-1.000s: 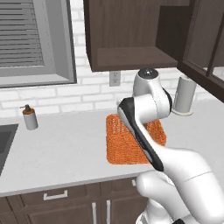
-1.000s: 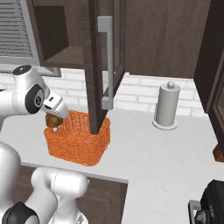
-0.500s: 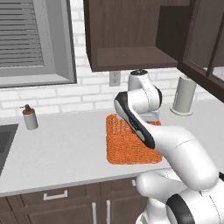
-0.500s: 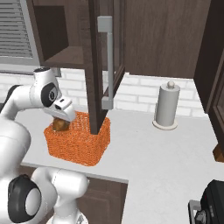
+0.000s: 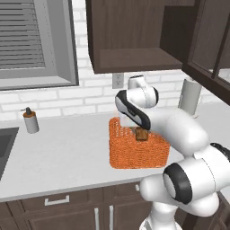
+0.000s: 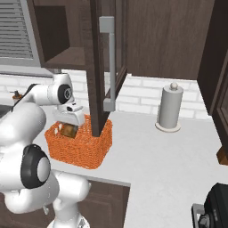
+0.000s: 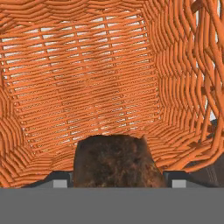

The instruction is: Open the cabinet, pick up the bread from the cabinet and place it in the basket. Then move the basket to the dining counter.

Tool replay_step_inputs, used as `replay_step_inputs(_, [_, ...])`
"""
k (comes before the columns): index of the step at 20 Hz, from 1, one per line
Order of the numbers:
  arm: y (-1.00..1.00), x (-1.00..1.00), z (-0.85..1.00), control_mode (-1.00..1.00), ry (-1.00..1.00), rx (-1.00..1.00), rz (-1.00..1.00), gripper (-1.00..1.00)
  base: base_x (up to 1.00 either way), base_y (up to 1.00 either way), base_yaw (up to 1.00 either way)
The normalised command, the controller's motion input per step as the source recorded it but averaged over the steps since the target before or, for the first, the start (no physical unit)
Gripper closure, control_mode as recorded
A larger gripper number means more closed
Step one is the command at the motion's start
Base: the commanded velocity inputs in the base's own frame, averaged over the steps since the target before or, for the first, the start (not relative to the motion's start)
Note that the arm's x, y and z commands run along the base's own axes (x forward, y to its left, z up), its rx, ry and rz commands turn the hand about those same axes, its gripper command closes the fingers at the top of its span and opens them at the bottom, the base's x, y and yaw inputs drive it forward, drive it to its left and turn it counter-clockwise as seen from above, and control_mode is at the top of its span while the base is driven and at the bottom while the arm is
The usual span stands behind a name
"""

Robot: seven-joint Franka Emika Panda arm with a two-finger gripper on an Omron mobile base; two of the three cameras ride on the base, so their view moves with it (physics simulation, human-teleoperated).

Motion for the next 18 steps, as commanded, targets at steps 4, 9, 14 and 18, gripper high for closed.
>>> replay_step_inputs(4, [-0.15, 0.1, -0.52, -1.0, 0.1, 0.0, 0.0, 1.0, 0.0, 0.0, 0.0])
replay_step_inputs(9, [0.0, 0.0, -0.49, -1.0, 0.01, 0.0, 0.0, 1.0, 0.0, 0.0, 0.0])
replay_step_inputs(14, [-0.01, 0.01, -0.42, -1.0, 0.0, 0.01, 0.0, 1.0, 0.0, 0.0, 0.0])
replay_step_inputs(18, [-0.01, 0.0, -0.17, -1.0, 0.0, 0.04, 0.0, 1.0, 0.0, 0.0, 0.0])
